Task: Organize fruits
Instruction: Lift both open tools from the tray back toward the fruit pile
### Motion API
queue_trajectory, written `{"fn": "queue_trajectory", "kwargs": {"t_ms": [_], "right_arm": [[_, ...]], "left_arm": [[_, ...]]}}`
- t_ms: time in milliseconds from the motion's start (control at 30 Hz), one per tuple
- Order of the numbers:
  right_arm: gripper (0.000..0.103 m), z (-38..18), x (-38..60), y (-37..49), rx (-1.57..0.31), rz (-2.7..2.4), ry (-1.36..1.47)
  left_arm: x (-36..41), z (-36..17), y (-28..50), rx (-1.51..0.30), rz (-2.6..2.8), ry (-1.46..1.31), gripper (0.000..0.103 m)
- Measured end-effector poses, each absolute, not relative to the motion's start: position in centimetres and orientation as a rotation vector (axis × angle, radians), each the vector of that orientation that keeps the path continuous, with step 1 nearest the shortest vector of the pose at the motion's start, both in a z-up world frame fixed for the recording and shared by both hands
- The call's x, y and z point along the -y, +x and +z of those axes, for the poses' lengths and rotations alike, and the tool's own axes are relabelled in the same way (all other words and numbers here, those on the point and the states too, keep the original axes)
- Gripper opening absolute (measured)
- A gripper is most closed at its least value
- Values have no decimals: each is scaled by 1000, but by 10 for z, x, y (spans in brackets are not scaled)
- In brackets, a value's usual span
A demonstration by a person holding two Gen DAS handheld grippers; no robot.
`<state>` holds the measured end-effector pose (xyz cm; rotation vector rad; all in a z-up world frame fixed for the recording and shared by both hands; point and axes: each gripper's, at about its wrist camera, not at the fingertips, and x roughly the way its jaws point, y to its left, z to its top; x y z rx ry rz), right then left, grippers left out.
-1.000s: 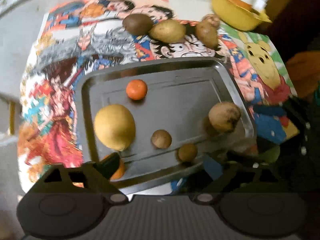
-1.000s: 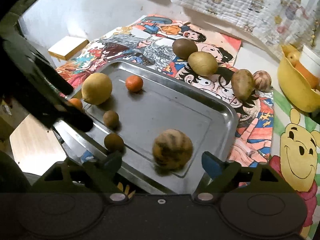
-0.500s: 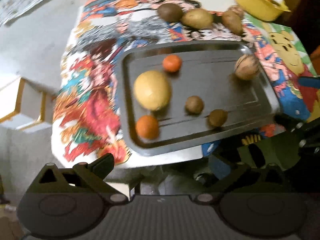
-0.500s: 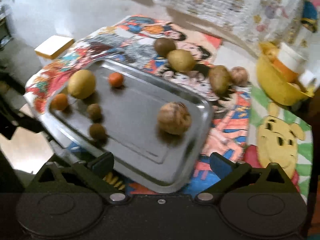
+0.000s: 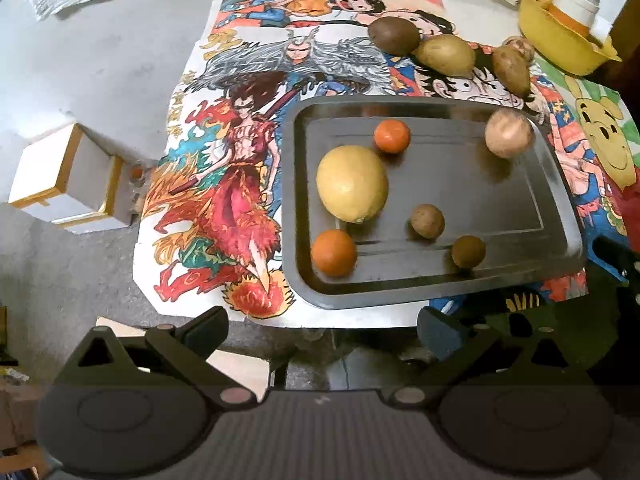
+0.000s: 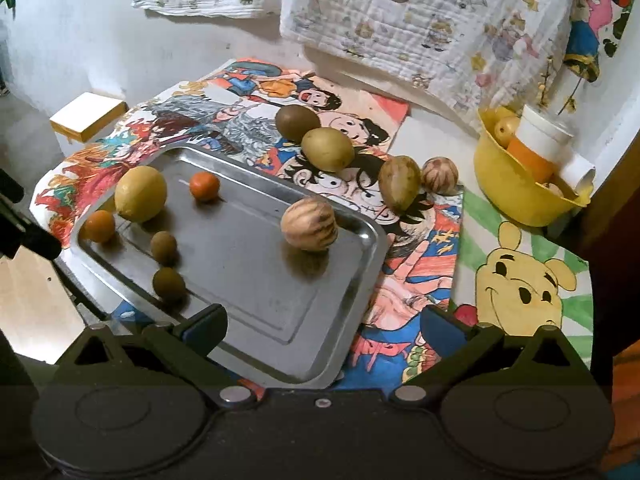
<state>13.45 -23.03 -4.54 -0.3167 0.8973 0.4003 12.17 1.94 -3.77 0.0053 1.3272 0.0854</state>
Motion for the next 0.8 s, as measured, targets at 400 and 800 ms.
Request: {"fn": "queue_trajectory", "kwargs": {"t_ms": [400,800], "right_arm": [[102,-45,238,135,-871,370,-258],[102,-24,253,156,-714,319,-127]], "left_arm": [[-22,-27,124,-1316,153,28,102],[-21,5,153,-1135,207,62,102]]}}
